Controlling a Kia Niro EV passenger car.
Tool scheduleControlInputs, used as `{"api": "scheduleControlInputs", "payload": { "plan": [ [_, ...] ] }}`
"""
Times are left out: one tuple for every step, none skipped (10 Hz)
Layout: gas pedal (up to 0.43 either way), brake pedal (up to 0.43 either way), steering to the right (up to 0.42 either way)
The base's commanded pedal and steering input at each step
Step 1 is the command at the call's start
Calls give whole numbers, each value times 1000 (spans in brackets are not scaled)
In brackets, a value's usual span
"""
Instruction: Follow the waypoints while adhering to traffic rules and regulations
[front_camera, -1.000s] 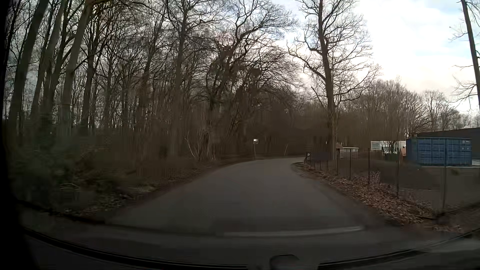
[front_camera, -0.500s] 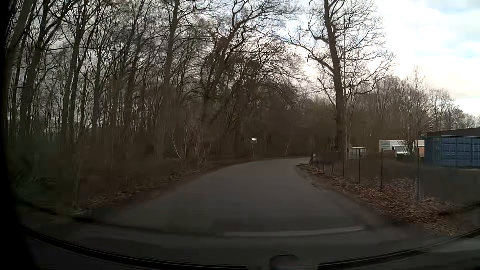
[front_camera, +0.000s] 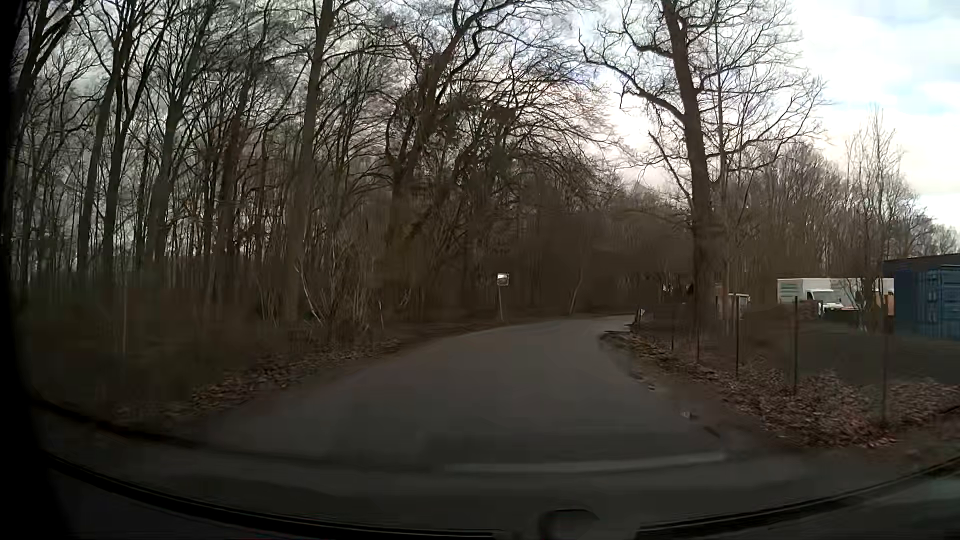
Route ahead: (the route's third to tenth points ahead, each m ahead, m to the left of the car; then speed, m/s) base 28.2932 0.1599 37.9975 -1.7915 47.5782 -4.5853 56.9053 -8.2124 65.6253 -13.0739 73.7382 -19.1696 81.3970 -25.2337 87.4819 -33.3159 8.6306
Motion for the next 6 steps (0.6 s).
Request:
{"api": "scheduleControlInputs", "payload": {
  "plan": [
    [118,0,10],
    [118,0,10],
    [118,0,10],
    [118,0,10],
    [118,0,10],
    [118,0,11]
  ]
}}
